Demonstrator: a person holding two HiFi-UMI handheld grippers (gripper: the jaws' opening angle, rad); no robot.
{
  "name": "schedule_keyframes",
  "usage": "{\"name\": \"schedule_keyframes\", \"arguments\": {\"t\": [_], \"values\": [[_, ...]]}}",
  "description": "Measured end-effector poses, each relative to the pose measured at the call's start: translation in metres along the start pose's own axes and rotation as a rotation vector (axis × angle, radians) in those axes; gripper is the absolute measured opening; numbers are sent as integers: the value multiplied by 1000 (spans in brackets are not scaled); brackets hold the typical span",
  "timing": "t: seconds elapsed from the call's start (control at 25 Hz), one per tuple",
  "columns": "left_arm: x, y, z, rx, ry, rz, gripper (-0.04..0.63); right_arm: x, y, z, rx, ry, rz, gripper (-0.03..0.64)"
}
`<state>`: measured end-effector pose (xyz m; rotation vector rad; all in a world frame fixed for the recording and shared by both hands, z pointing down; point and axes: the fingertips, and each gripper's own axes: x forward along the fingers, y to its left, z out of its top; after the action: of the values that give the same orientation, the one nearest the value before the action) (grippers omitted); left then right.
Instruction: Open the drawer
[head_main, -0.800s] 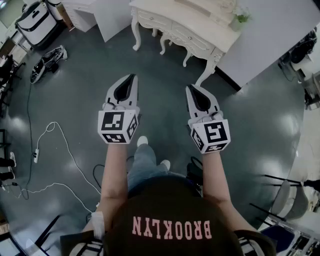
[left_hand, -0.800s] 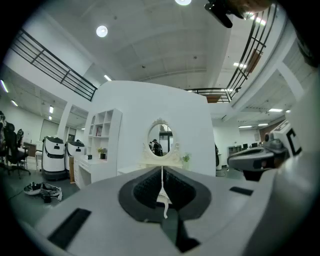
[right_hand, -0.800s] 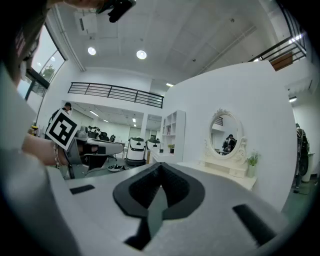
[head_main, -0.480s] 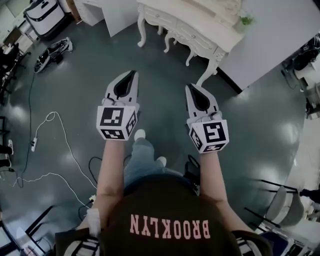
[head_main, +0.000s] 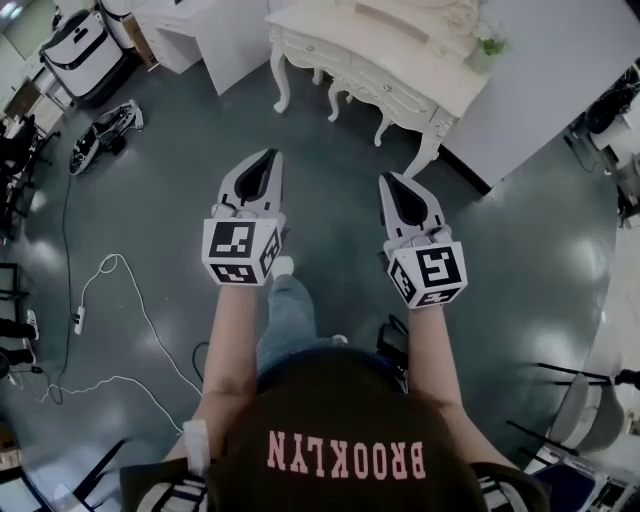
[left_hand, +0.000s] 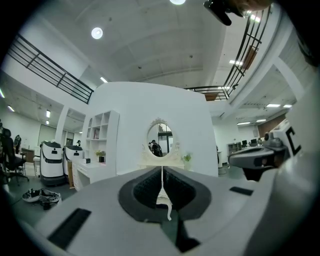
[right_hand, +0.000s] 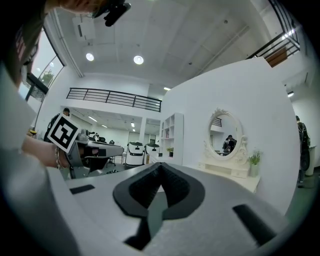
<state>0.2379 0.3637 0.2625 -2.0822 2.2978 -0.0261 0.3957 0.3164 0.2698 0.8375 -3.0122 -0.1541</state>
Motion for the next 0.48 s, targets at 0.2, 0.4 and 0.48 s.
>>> {"name": "schedule_keyframes", "arguments": {"t": [0.2, 0.4, 0.48], "values": [[51, 55, 0, 7, -10, 2, 11, 71, -11, -4, 1, 17, -21, -3], [105, 120, -3, -40, -15, 8, 11, 148, -21, 4, -13, 21, -51, -3], [127, 141, -6, -45, -9, -4, 11, 179, -26, 5, -14, 25, -61, -5]]}}
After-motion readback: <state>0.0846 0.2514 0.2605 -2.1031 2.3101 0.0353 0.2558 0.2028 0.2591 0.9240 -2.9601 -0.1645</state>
